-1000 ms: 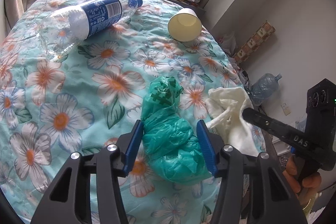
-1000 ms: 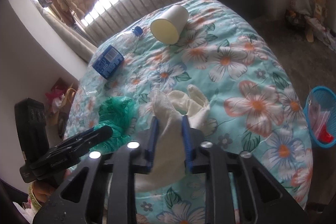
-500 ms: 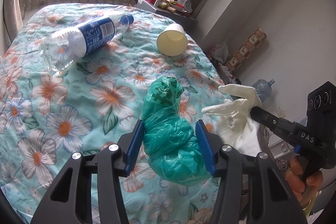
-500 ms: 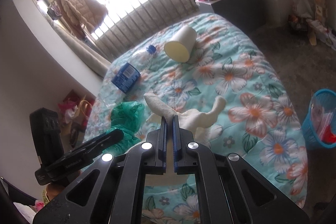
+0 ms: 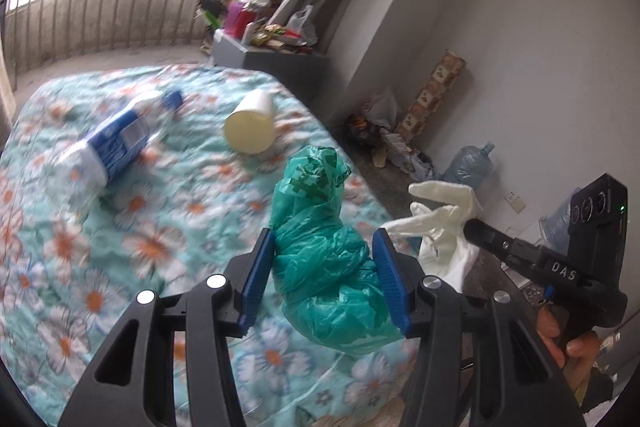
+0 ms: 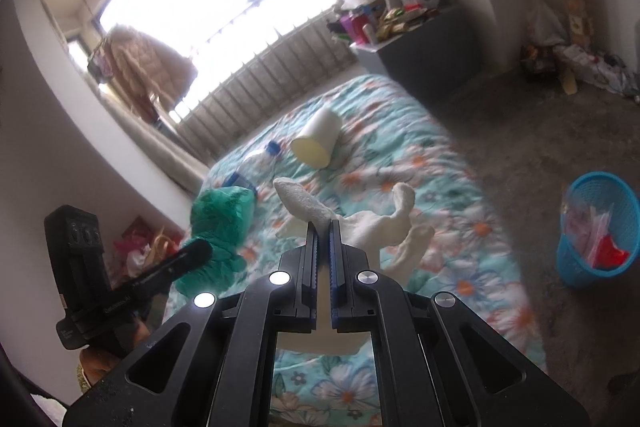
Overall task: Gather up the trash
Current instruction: 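Carry the green bag and white cloth to the blue basket and open both tools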
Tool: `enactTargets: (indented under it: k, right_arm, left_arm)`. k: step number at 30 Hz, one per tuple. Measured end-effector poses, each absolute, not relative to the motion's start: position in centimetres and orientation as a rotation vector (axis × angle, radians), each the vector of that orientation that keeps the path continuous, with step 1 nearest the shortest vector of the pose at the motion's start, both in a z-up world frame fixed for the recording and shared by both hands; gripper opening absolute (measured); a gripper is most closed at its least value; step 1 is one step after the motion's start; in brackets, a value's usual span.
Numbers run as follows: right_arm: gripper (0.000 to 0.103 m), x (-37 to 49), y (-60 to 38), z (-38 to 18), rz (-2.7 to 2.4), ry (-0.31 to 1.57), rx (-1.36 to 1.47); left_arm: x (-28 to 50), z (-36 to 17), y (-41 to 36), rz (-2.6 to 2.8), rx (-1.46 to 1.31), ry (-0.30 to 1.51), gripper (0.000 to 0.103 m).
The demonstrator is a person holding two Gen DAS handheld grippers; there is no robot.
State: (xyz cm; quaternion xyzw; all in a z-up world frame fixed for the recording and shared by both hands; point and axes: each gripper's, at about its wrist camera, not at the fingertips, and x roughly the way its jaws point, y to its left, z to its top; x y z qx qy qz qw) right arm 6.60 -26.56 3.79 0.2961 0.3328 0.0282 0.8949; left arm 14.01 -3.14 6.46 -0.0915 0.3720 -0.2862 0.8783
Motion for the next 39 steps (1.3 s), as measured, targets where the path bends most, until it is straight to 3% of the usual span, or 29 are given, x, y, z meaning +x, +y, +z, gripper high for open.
enactTargets:
  k: [7, 13, 26, 39]
  right_arm:
    - [0.003, 2.4, -33.1, 4.3, -0.083, 0.59, 0.691]
    - [0.003, -1.6, -39.6, 3.4, -0.244, 0.515, 0.775]
    - [0.003, -6.2, -50.7, -5.0, -0.589, 0.517, 0.979]
    - [0.007, -3.6, -59.6, -13.9, -0.647, 0.509, 1.181]
  left_arm:
    - [15.0, 8.0, -10.3, -0.74, -0.146, 0.783, 0.049]
    - [16.7, 6.4, -18.1, -0.867, -0.112, 0.893, 0.049]
    - [22.0, -3.2, -36.9, -0.972, 0.028, 1.202, 0.05]
    - [26.4, -13.6, -51.6, -0.974, 0.183, 1.378, 0.051]
